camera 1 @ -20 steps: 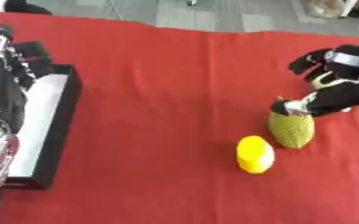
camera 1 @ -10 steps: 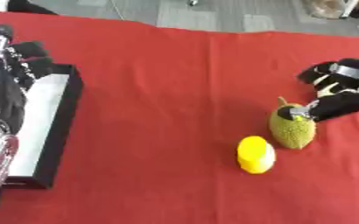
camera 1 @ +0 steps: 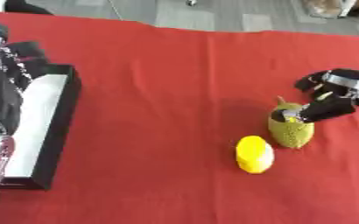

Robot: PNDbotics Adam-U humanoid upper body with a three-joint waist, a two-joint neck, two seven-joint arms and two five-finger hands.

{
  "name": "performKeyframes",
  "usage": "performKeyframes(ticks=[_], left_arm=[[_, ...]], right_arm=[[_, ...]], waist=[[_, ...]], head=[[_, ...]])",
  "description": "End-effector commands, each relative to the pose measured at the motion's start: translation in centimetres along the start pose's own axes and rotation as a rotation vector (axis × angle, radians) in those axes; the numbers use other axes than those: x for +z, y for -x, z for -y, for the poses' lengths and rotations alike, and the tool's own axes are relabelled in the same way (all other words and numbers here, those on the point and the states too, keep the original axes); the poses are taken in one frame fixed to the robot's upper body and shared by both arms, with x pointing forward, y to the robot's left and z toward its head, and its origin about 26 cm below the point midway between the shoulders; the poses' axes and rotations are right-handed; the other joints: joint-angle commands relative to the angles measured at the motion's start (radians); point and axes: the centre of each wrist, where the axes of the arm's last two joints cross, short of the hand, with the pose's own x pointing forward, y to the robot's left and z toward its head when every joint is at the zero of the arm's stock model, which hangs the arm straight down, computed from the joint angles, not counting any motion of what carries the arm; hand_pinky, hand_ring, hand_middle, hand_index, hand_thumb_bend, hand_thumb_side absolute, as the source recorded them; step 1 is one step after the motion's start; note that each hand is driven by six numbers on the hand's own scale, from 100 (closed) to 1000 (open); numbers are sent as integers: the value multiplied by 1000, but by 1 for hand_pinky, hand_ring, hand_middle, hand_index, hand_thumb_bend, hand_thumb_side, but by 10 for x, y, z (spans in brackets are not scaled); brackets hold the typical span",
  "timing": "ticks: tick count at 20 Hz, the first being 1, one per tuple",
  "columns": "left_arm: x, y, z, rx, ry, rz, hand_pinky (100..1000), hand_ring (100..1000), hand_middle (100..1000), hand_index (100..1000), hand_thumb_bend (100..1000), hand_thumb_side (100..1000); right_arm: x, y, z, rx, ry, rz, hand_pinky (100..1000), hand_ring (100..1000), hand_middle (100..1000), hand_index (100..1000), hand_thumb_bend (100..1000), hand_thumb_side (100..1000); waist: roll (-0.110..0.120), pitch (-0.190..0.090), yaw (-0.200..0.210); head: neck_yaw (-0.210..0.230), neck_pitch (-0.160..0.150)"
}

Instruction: Pick up the objects with one hand, pass them to the other hand, and then place them into the box on the other side of the table.

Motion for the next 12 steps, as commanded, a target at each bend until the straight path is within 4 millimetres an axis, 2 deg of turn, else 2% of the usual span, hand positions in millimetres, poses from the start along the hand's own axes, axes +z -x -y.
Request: performKeyframes(ticks=[1,5,12], left_arm=[[-2,-10,0,-12,7,37,791,726,629,693,208,919],[-2,-11,0,-10,9,38,791,727,629,693,208,921],[-2,-10,1,-13,12,35,792,728,630,693,208,922]], right_arm=[[-2,4,5,-13,10,-27,909,888,876,894,556,459],[-11,15,3,-30,26,-72,910,888,875,895,550,457],[-15,25,-1,-35,23,-107,912,889,875,897,550,466]], waist=[[9,-14,1],[10,-13,2],[9,-12,1]], head=[[-7,8],[-9,7],[-10,8]])
